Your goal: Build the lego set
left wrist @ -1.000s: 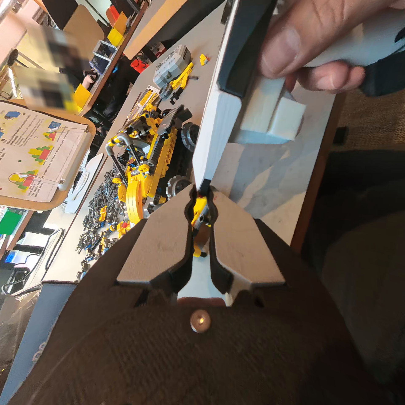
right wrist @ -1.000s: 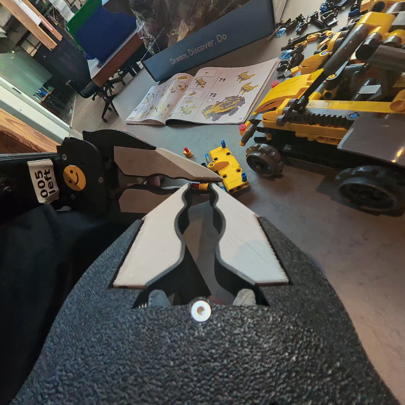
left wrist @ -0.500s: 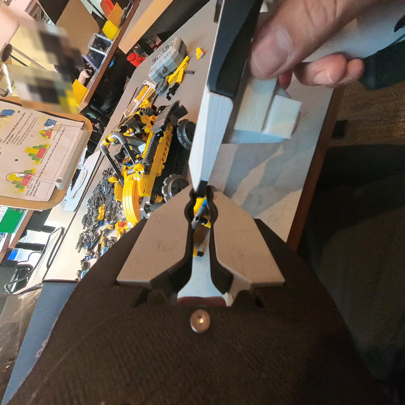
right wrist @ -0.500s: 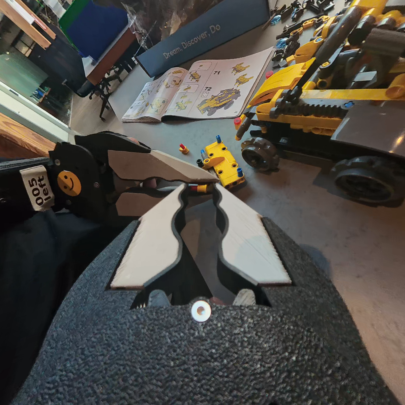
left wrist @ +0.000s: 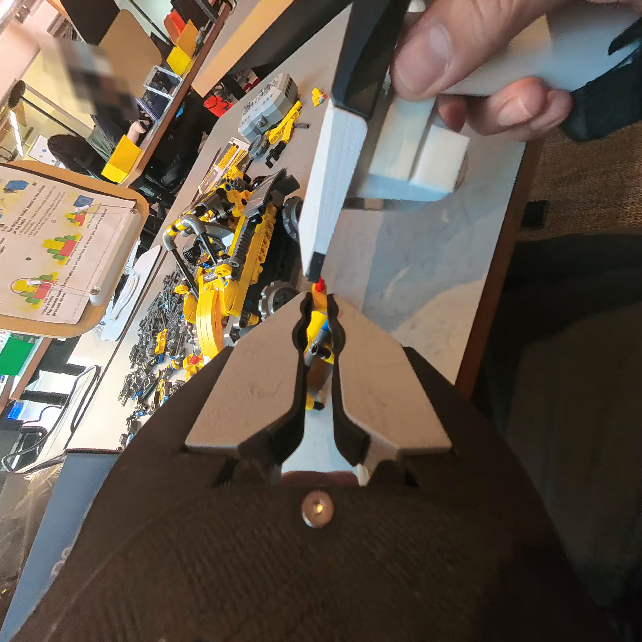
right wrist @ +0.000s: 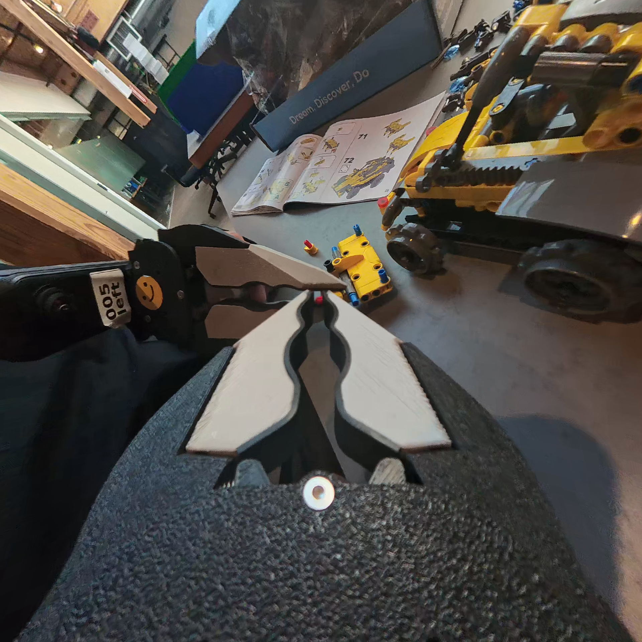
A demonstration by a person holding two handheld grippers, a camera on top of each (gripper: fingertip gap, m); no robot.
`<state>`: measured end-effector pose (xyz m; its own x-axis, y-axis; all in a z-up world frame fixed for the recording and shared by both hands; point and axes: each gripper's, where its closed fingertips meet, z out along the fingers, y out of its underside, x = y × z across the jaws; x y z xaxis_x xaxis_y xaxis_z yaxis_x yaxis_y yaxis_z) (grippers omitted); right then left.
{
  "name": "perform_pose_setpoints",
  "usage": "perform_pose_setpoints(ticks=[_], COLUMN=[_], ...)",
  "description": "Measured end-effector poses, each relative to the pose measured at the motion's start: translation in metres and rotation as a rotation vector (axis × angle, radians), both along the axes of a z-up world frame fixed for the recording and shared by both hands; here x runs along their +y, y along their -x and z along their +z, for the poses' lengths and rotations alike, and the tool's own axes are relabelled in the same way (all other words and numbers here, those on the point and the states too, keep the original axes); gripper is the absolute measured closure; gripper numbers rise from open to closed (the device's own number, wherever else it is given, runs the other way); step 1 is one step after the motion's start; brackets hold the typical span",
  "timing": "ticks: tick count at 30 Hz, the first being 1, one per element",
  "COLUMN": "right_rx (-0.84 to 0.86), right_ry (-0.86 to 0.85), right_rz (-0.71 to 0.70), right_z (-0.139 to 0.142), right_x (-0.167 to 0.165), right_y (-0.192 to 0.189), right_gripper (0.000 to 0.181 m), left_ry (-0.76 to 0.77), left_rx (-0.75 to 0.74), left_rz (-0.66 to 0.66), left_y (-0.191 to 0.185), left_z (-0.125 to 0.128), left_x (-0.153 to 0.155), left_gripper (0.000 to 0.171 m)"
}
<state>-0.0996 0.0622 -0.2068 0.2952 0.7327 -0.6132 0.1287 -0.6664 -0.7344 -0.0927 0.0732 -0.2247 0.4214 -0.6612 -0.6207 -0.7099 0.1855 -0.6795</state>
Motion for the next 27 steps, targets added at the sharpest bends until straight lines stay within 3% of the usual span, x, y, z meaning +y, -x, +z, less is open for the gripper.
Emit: perform_pose_setpoints(ticks=[3, 4, 9, 20, 27], right_rx=[-0.005, -0.014, 0.027, -0.08, -0.014], right_ry=[0.018, 0.019, 0.013, -0.121, -0.09], right_rz=[0.004, 0.012, 0.062, 0.034, 0.022], right_z=[-0.001, -0.003, 0.0, 0.008, 0.011], right_x=[0.0, 0.0, -0.006, -0.005, -0.003], right_y=[0.001, 0.002, 0.006, 0.002, 0.004], right_gripper=[0.15, 0.149, 0.165, 0.164, 0.164], left_ry=[-0.004, -0.011, -0.057, -0.03, -0.081], left_rx=[0.001, -0.004, -0.045, -0.099, -0.086], left_rz=[-0.003, -0.006, -0.036, -0.053, -0.046], left_y=[-0.001, -0.002, -0.004, -0.004, -0.001], left_z=[0.0, 0.001, 0.011, 0.017, 0.02], left_x=[0.0, -0.001, -0.006, -0.007, -0.006], left_gripper=[0.167, 0.167, 0.167, 0.166, 0.167])
